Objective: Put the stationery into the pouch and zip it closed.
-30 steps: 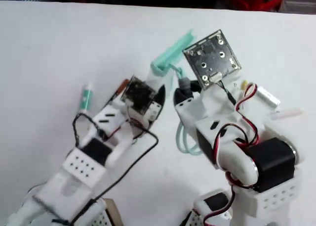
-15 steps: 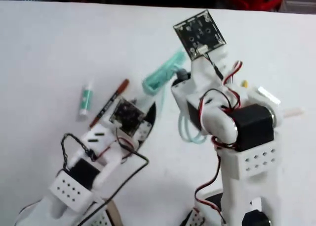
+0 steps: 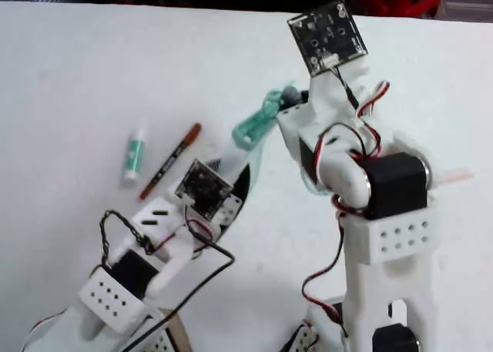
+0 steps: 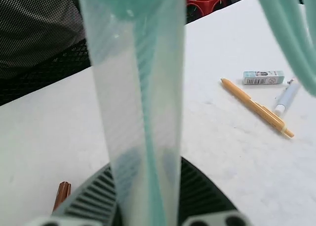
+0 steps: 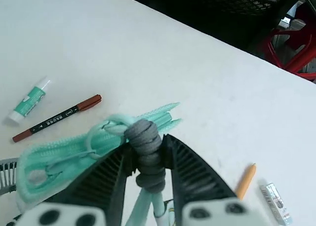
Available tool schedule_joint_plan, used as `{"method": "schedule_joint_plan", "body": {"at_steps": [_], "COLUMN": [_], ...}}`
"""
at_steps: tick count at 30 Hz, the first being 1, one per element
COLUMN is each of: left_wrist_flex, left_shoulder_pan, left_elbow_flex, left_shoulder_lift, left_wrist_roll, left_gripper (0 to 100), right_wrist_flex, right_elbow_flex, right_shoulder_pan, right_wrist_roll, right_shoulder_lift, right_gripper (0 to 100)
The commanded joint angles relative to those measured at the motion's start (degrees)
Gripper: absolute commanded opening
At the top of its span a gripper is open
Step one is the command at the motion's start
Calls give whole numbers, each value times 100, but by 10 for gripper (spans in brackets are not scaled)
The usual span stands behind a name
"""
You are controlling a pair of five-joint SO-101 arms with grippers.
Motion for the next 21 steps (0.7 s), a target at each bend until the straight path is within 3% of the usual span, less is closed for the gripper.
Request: {"method": "schedule_joint_plan", "body": {"at_steps": [1, 11, 21], "left_wrist_flex": [114, 176, 167], "left_shoulder_pan": [233, 233, 233], "left_elbow_flex": [18, 18, 9], "left_shoulder_lift": [-84, -92, -92], "left_wrist_roll": [-62, -70, -53], "left_gripper": [24, 24, 63], "right_wrist_flex": [-382, -796, -602], "right_elbow_flex": [-105, -114, -105], "right_shoulder_pan": [585, 1358, 998], "right_wrist_roll": [255, 360, 343], "right_shoulder_lift": [453, 1218, 936], "right_gripper": [18, 18, 18]}}
